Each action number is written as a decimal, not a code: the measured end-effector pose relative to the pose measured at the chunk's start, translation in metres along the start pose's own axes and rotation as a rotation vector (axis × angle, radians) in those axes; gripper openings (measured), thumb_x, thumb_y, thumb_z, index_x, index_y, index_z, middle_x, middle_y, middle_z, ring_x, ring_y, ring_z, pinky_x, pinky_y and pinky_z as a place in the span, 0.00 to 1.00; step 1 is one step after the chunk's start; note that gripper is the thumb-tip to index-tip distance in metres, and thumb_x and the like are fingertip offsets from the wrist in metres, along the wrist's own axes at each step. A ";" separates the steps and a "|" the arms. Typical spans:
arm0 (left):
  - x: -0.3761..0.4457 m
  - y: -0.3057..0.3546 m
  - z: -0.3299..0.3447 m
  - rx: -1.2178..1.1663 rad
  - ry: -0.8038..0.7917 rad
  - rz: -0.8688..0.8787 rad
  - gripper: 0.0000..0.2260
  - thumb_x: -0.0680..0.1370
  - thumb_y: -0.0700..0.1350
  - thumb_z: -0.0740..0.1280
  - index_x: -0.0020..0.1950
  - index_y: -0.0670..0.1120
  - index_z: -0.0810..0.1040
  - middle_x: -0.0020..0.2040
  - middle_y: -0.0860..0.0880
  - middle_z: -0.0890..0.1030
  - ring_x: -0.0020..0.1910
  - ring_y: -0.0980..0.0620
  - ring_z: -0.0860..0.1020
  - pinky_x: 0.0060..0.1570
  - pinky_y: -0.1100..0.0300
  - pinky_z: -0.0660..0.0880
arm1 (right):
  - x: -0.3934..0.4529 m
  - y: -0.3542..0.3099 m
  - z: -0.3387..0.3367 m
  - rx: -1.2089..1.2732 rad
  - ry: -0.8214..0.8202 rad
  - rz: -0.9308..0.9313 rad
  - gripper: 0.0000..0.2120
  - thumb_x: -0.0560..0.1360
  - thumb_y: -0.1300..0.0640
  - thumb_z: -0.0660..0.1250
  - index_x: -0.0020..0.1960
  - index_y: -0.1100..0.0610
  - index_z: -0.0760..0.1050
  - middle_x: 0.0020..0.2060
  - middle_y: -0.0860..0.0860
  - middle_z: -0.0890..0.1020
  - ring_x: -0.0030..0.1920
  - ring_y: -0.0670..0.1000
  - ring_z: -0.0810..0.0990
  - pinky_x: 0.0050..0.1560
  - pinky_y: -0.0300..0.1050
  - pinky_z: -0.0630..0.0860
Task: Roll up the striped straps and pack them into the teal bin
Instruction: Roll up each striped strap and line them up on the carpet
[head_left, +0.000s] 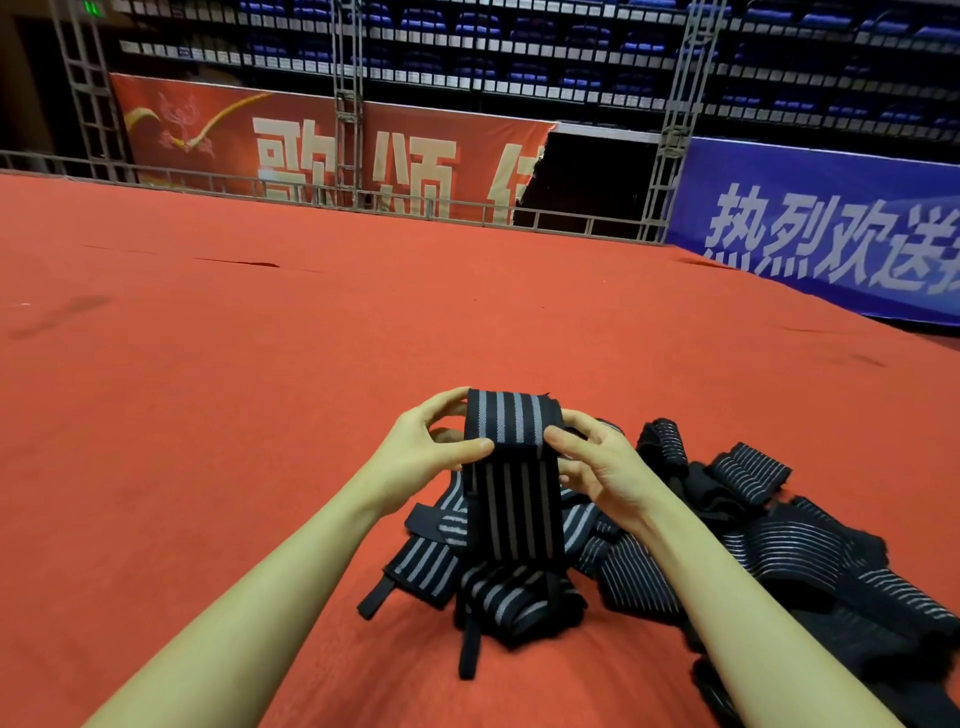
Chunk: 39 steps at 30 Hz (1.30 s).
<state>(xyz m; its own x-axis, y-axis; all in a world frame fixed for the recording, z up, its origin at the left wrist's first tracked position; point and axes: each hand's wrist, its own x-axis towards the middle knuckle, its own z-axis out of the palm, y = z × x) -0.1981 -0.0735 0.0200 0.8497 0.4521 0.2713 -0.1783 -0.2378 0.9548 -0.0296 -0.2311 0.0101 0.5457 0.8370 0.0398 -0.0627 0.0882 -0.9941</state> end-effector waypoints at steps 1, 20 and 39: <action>-0.001 -0.002 0.000 0.004 0.009 0.017 0.30 0.71 0.40 0.75 0.70 0.50 0.69 0.64 0.55 0.76 0.55 0.54 0.80 0.50 0.56 0.79 | 0.000 0.000 0.000 -0.002 -0.020 0.003 0.46 0.59 0.43 0.82 0.71 0.54 0.68 0.62 0.61 0.78 0.49 0.59 0.66 0.46 0.51 0.67; 0.010 -0.015 0.021 0.245 0.017 0.123 0.35 0.77 0.45 0.68 0.77 0.59 0.51 0.73 0.57 0.66 0.66 0.60 0.71 0.66 0.60 0.69 | -0.008 0.005 0.018 -0.351 0.065 -0.234 0.28 0.80 0.51 0.62 0.77 0.45 0.54 0.68 0.39 0.70 0.61 0.30 0.70 0.59 0.30 0.70; 0.015 -0.034 0.011 0.443 0.024 0.452 0.26 0.69 0.34 0.73 0.57 0.57 0.67 0.55 0.53 0.68 0.57 0.57 0.71 0.58 0.51 0.73 | -0.003 0.010 0.005 -0.114 -0.029 -0.023 0.23 0.73 0.44 0.66 0.61 0.58 0.74 0.55 0.55 0.82 0.52 0.58 0.80 0.50 0.45 0.75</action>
<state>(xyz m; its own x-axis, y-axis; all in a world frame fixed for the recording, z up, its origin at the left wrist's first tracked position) -0.1743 -0.0681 -0.0099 0.7265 0.2416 0.6433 -0.2901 -0.7408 0.6058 -0.0364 -0.2298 0.0002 0.5216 0.8508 0.0637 0.0455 0.0468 -0.9979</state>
